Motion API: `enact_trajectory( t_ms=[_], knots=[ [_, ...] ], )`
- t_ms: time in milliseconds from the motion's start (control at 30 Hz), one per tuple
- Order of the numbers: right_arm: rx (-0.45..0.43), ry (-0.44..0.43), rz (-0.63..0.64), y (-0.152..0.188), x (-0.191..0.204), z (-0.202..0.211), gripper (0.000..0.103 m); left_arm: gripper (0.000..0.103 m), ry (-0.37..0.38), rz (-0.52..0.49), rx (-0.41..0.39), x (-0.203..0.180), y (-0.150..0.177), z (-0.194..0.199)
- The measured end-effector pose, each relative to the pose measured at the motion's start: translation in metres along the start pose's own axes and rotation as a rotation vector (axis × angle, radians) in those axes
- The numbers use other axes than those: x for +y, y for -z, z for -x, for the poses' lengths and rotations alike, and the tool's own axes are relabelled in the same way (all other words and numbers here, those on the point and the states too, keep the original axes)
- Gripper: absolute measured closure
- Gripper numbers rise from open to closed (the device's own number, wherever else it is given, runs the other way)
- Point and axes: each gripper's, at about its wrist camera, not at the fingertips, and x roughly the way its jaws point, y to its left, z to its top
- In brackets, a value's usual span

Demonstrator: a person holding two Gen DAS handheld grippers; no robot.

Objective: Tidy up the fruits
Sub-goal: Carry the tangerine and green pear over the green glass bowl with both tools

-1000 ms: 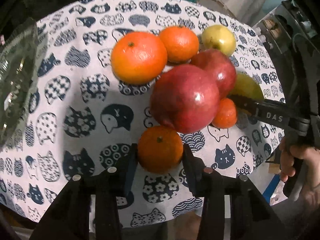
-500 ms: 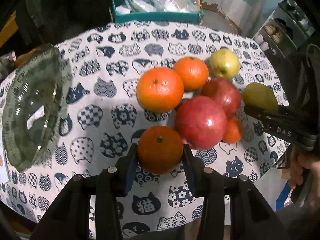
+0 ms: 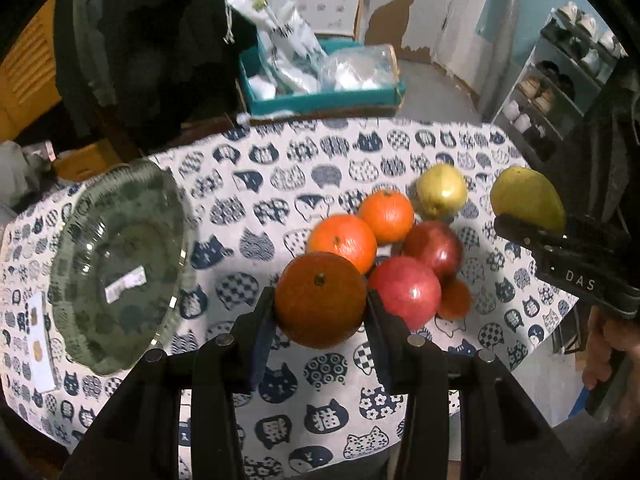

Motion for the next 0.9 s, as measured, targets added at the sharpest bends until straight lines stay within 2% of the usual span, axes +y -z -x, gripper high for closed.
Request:
enact_trajectory(
  t_ms=[533, 900],
  knots=[
    [-0.149, -0.086, 0.066, -0.040, 0.070, 0.053, 0.038, 0.059, -0.053, 0.057, -0.123, 0.049, -0.013, 0.053],
    [-0.189, -0.148, 0.129, -0.059, 0.123, 0.067, 0.038, 0.059, -0.096, 0.112, -0.202, 0.092, -0.018, 0.088]
  ],
)
